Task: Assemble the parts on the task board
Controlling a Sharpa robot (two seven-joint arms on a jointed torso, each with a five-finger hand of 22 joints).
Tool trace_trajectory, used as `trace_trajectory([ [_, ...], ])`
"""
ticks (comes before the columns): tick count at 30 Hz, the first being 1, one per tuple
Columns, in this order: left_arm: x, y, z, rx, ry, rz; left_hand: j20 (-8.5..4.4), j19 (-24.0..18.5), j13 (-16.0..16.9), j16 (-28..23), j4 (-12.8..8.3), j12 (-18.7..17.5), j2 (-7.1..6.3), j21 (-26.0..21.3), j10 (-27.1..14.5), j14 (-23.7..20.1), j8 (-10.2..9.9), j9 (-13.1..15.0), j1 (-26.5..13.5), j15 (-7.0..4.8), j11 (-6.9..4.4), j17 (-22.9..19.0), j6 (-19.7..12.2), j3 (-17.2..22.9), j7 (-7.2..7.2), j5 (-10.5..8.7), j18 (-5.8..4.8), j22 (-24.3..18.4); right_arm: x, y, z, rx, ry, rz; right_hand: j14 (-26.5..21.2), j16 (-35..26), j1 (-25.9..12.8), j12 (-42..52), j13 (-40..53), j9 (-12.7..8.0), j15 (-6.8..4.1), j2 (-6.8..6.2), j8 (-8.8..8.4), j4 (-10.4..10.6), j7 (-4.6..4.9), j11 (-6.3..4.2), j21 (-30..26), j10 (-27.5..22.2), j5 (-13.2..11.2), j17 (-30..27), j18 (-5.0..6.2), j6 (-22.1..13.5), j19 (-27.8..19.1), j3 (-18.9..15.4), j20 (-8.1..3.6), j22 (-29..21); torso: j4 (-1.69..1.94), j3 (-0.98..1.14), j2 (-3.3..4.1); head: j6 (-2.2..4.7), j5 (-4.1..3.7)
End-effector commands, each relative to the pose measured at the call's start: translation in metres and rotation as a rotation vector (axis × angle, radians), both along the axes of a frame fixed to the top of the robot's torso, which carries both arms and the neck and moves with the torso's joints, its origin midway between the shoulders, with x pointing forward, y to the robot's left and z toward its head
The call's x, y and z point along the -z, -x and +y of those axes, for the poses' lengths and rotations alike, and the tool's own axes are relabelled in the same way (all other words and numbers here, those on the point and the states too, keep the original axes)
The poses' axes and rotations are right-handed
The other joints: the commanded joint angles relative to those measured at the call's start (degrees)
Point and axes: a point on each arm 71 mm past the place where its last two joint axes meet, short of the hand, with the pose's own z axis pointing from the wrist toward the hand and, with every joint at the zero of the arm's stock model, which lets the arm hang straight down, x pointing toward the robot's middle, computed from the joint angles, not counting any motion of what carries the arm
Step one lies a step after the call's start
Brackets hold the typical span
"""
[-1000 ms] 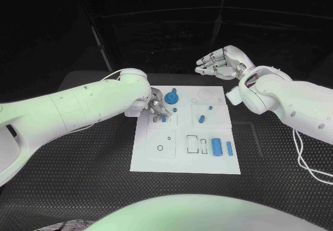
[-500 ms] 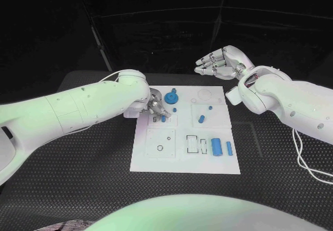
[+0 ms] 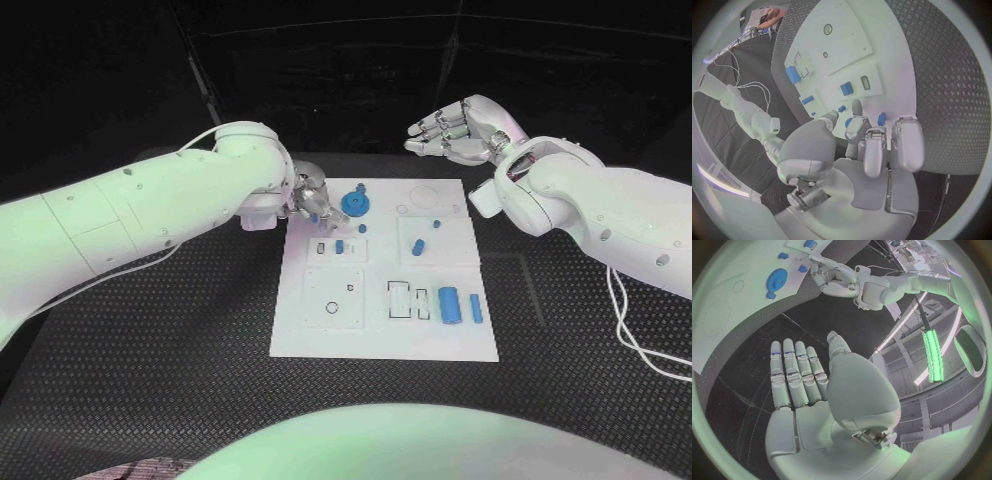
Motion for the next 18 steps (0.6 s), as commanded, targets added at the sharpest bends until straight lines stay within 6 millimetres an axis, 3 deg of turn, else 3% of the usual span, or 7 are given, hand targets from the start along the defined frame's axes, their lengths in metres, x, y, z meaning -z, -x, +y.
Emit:
trace_trajectory([
  [1,-0.012,-0.003,0.005,-0.011,0.000,-0.031,0.31,-0.50,-0.32,0.17,0.30,-0.50,0.12,-0.67,-0.50,6.03,-0.97,-0.51,1.04,0.45,0.37,15.10,0.02,-1.01,0.50,0.04,0.59,1.20,-0.001,0.000,0.001,-0.010,-0.007,-0.002,-0.03,-0.19,-0.56,0.29,-0.07,0.05,0.00,-0.18,-0.32,0.05,0.63,0.21,-0.27,-0.16,0.37,-0.09,0.28,0.56,0.40,-0.35,-0.05,-0.09,-0.02,0.05,0.07,0.00,0.11],
  [5,-0.021,-0.008,0.014,-0.029,-0.003,-0.044,0.78,-1.20,-2.65,0.17,0.85,-2.29,0.35,-1.87,-2.29,6.03,-3.39,-1.67,2.38,0.86,0.95,15.10,-0.89,-2.97,1.29,0.03,0.86,0.12,-0.001,0.000,0.000,-0.008,-0.006,-0.001,-0.03,-0.19,-0.56,0.29,-0.07,0.05,0.00,-0.18,-0.32,0.05,0.63,0.21,-0.27,-0.16,0.37,-0.09,0.28,0.56,0.40,-0.35,-0.05,-0.09,0.02,0.07,0.09,0.00,0.17],
  [7,-0.023,-0.012,0.020,-0.045,-0.005,-0.045,1.30,-1.51,-3.54,0.17,1.25,-2.90,0.61,-2.41,-3.00,6.03,-5.64,-2.92,3.32,1.48,1.76,15.10,-2.28,-4.19,2.15,0.05,0.95,-0.31,0.000,0.000,0.000,-0.008,-0.006,0.000,-0.03,-0.19,-0.56,0.29,-0.07,0.05,0.00,-0.18,-0.32,0.05,0.63,0.21,-0.27,-0.16,0.37,-0.09,0.28,0.56,0.40,-0.35,-0.05,-0.09,0.00,0.00,0.14,0.38,0.14],
  [12,-0.022,-0.025,0.030,-0.091,-0.012,-0.045,1.74,-1.63,-3.76,0.17,1.24,-2.88,0.87,-2.71,-3.24,6.03,-7.35,-4.08,4.99,1.95,2.13,15.10,-2.31,-5.53,2.67,0.10,1.06,-0.49,0.000,0.000,0.000,-0.007,-0.005,0.001,-0.03,-0.19,-0.56,0.29,-0.07,0.05,0.00,-0.18,-0.32,0.05,0.63,0.21,-0.27,-0.16,0.37,-0.09,0.28,0.56,0.40,-0.35,-0.05,-0.09,-0.12,0.04,0.17,0.97,0.42],
  [18,-0.016,-0.040,0.036,-0.130,-0.031,-0.024,2.06,-1.67,-4.07,0.17,-0.82,-2.87,1.29,-2.91,-3.59,6.03,-8.88,-5.20,9.09,2.13,2.35,15.10,-1.86,-5.58,2.82,0.38,1.12,-0.54,0.000,0.000,0.000,-0.008,-0.005,0.001,-0.02,-0.20,-0.67,0.32,-0.07,0.05,0.00,-0.14,-0.32,0.12,0.63,0.21,-0.34,-0.15,0.40,-0.12,0.28,0.58,0.44,-0.40,-0.05,-0.09,-0.12,-0.01,0.22,1.36,0.48],
])
